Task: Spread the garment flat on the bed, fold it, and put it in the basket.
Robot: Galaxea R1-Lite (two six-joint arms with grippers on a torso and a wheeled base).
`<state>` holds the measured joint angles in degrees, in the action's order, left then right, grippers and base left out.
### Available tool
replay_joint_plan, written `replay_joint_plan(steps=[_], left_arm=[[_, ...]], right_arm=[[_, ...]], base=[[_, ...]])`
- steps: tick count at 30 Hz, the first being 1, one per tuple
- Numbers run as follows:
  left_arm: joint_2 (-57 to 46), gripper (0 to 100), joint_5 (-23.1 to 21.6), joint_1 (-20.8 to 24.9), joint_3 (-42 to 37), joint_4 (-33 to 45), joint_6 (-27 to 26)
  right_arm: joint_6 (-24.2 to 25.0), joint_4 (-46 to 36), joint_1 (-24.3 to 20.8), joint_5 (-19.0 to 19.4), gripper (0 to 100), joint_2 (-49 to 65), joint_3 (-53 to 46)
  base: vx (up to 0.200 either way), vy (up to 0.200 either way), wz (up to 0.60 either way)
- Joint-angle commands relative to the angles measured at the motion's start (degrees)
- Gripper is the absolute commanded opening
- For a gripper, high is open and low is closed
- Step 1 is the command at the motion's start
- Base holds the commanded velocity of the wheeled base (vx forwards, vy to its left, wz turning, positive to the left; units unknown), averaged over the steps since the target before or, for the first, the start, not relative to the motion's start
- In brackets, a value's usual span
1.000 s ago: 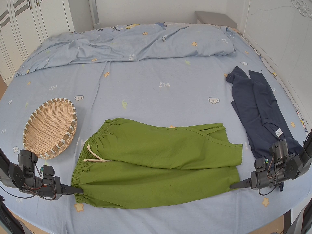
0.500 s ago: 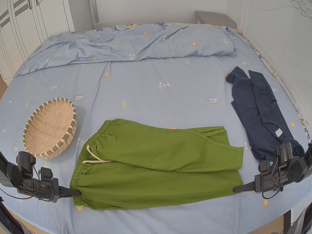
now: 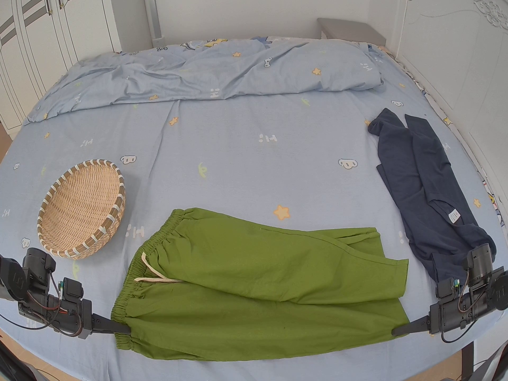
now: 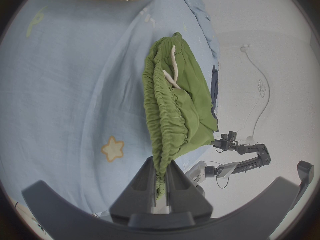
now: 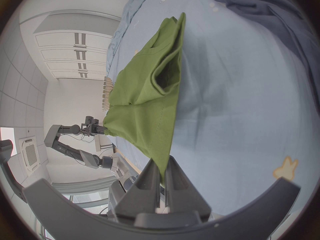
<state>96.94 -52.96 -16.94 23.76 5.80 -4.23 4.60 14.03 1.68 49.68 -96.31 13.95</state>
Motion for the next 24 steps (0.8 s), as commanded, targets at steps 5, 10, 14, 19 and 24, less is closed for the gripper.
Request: replay_joint_plan(steps=[5, 10, 14, 19, 24], left_arm=[[1.4, 0, 1.6, 1.9, -0.4, 0.7, -0.4], [3.9, 0, 1.7, 2.4, -0.5, 0.4, -0.4], [4.4, 0, 2.9, 2.6, -0.7, 0.5, -0.4], [4.3, 0, 5.5, 3.3, -1.1, 0.4, -0.4], [4.3, 0, 5.7, 4.5, -1.5, 0.3, -0.3]], right_arm=[[-0.4, 0.0, 1.2, -1.7, 0, 1.9, -3.0], [-0.4, 0.2, 1.4, -1.8, 0, 1.1, -4.0], [-0.6, 1.6, 2.7, -2.2, 0, -1.0, -3.9], [-0.7, 2.3, 3.8, -2.2, 0, -2.1, -4.1], [-0.8, 2.3, 3.9, -2.2, 0, -2.2, -4.2]], base=[[0.0, 0.0, 0.0], [0.0, 0.0, 0.0], [0.0, 0.0, 0.0], [0.0, 0.0, 0.0], [0.0, 0.0, 0.0]])
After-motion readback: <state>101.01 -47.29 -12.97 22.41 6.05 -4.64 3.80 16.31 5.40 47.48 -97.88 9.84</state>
